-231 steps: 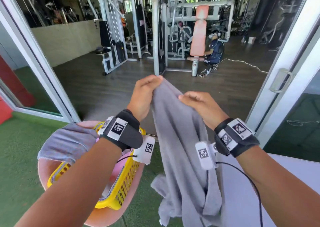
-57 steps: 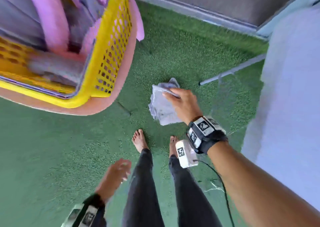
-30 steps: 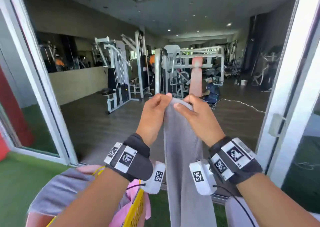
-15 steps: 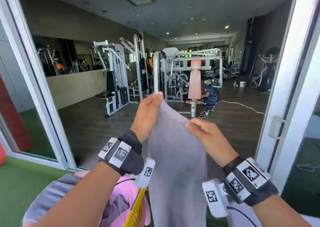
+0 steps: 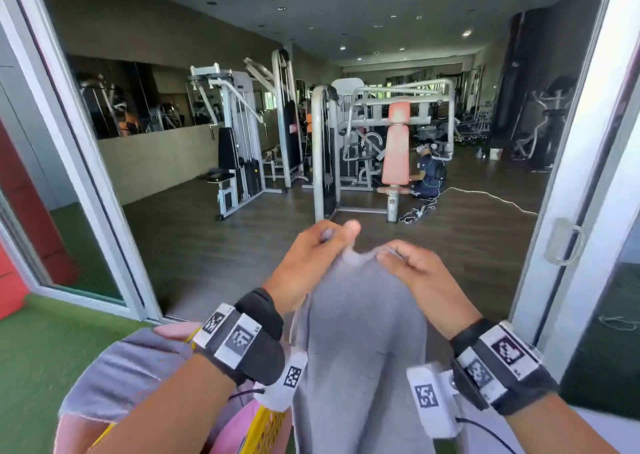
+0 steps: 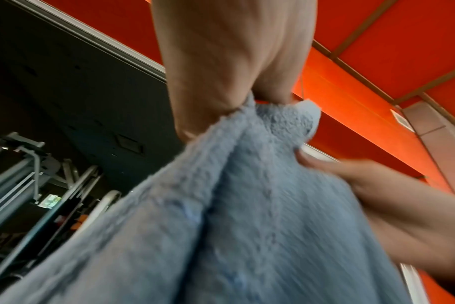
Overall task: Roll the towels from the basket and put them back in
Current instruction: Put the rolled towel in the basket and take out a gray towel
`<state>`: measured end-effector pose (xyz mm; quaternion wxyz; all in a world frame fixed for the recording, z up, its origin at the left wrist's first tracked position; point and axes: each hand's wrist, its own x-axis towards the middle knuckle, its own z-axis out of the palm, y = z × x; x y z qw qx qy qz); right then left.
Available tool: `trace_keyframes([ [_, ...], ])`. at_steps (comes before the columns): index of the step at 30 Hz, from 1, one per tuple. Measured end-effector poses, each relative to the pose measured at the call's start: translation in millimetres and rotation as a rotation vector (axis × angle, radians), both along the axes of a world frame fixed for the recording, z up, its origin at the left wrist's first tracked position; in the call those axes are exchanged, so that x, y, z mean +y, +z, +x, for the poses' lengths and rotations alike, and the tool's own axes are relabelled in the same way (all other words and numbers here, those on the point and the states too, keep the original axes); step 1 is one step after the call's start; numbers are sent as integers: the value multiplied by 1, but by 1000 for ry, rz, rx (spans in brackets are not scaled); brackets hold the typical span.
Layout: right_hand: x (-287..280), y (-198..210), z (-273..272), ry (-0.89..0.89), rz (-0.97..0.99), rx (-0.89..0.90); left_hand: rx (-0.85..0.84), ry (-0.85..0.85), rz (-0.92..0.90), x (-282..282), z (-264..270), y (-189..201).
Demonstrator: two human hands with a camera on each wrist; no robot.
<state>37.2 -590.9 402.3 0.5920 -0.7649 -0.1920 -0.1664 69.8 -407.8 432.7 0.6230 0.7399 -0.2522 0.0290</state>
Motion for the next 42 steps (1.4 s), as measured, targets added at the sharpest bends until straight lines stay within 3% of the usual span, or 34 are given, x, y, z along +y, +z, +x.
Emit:
trace_keyframes([
  [3, 0, 22, 10, 62, -30, -31, -8, -167, 16, -17, -21, -16],
  [9, -19, -28, -32, 12, -65, 165, 141, -63, -374, 4, -19, -9],
  [12, -23, -23, -46, -54, -93, 102, 166, -61, -227, -4, -32, -25],
  [15, -11, 4, -49, -37, -77, 30, 178, -218, -74, -28, -60, -44],
  [20, -16, -15, -77, -91, -125, 164, 228, -216, -387, -13, -53, -35],
  [22, -28, -32, -96, -158, -182, 210, 265, -182, -432, -4, -50, -35],
  [26, -44, -31, -115, -241, -212, 114, 227, -147, -212, -20, -68, -46],
  [29, -41, -13, -110, -158, -285, 43, 222, -291, -51, -47, -90, -56],
  [32, -47, -11, -99, -92, -277, 25, 319, -331, -58, -68, -95, -61],
  [35, -74, -26, -90, -71, -308, 127, 366, -205, -156, -67, -84, -68],
  [38, -109, -49, -74, -14, -475, 304, 345, -28, -193, -55, -74, -81],
  [42, -132, -69, -31, 121, -692, 383, 299, 294, -237, -40, -86, -107],
])
